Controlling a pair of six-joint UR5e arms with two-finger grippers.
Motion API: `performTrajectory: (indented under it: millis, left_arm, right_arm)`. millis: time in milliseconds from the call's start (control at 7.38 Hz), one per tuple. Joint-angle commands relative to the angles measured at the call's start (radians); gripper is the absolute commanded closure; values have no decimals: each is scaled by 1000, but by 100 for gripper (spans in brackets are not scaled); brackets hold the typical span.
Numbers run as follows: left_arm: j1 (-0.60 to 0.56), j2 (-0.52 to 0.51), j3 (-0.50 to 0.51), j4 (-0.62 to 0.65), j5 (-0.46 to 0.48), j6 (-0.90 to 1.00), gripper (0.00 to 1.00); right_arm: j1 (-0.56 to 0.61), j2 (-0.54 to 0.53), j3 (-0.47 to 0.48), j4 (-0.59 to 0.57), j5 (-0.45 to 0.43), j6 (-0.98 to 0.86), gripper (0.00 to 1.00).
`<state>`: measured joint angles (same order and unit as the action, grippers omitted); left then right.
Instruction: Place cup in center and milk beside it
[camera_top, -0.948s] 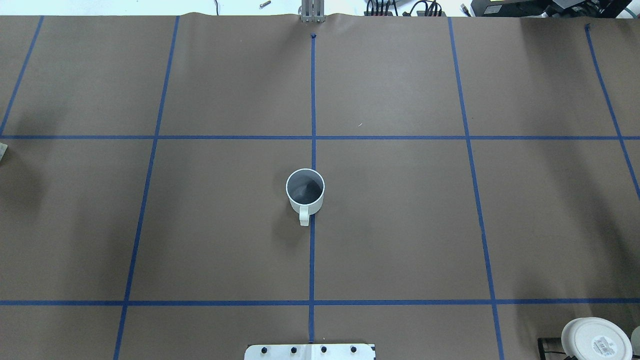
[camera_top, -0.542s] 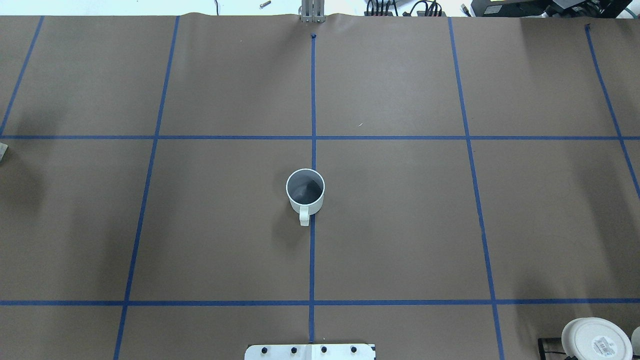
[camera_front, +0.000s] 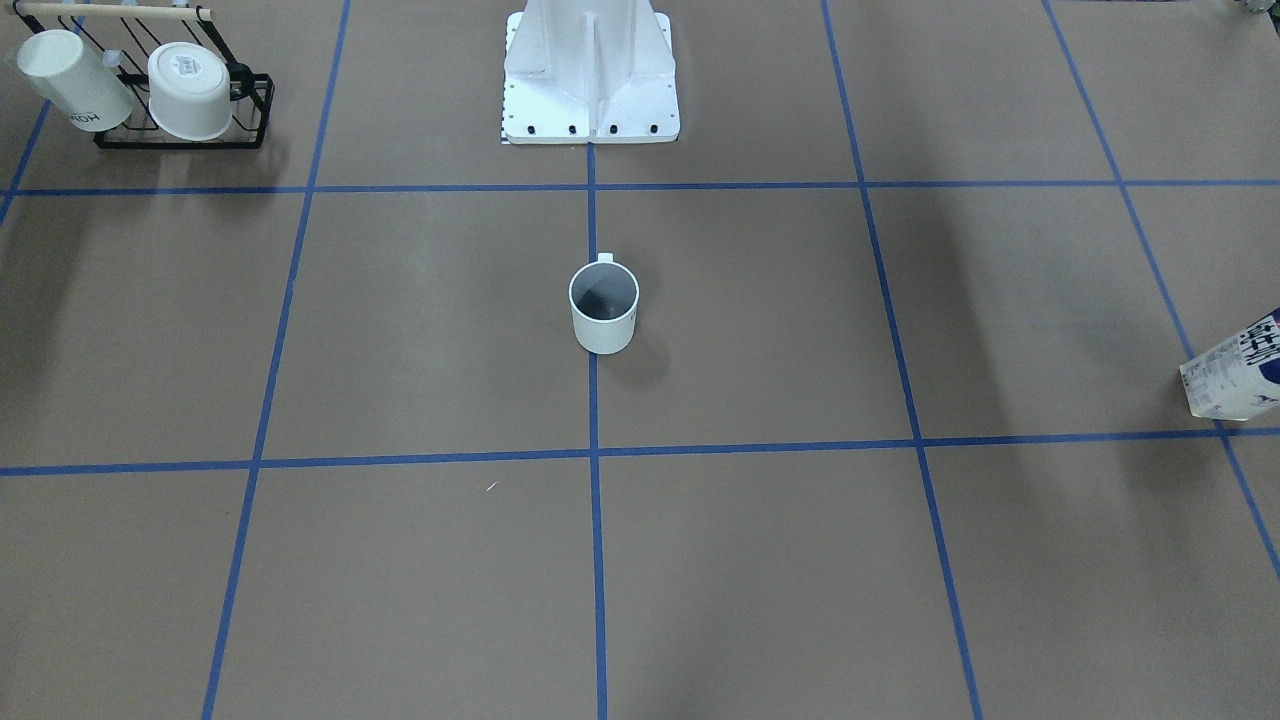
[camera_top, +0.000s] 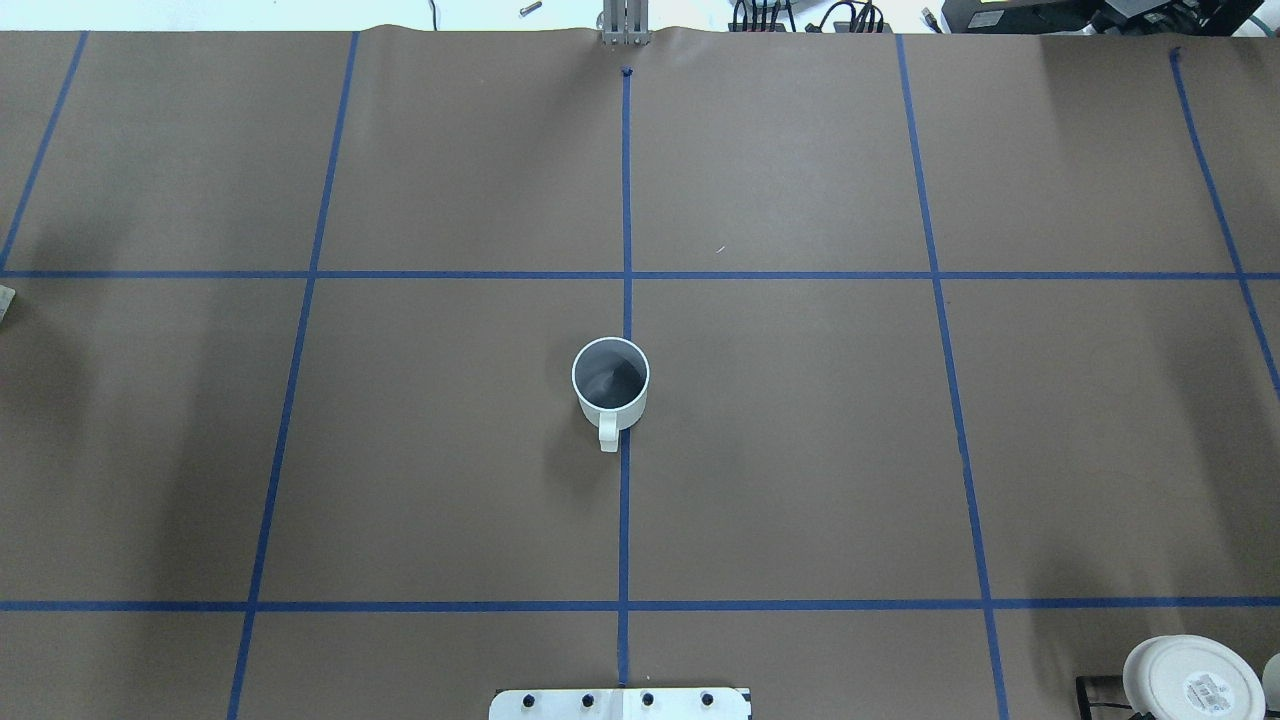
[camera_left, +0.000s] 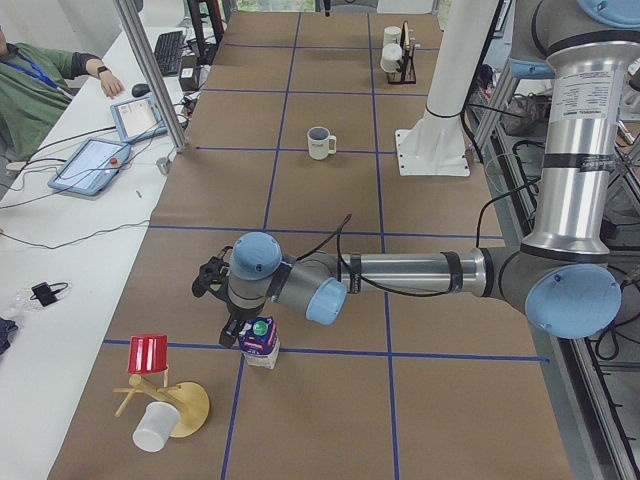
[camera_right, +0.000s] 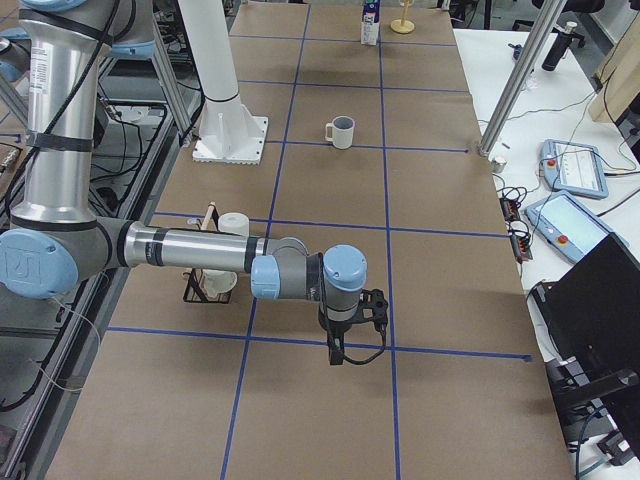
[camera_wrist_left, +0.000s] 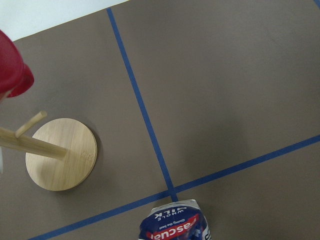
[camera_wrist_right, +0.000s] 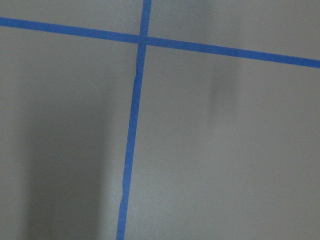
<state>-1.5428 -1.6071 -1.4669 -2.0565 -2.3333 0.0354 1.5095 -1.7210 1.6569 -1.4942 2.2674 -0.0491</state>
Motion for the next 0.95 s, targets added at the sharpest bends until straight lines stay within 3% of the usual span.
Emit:
performTrajectory:
  millis: [0,271,406,542,677,813]
  left_arm:
    - [41,3,37,-48,2,-34,2]
    - [72,10,40,-77,3,-72,2]
    - [73,13,42,-77,5,-71,12]
    - [76,18,46,-92,6,-66,51]
    - [82,32,62,-125,6,-68,79]
    - [82,38,60,-129,6,-68,99]
  right_arm:
    - [0,0,-3,0,0,5,0]
    - [0,1,-5,0,0,5,0]
    - [0,1,-5,0,0,6,0]
    - [0,1,-5,2,-2,6,0]
    - [0,1,-6,2,-2,6,0]
    - [0,1,-6,2,-2,6,0]
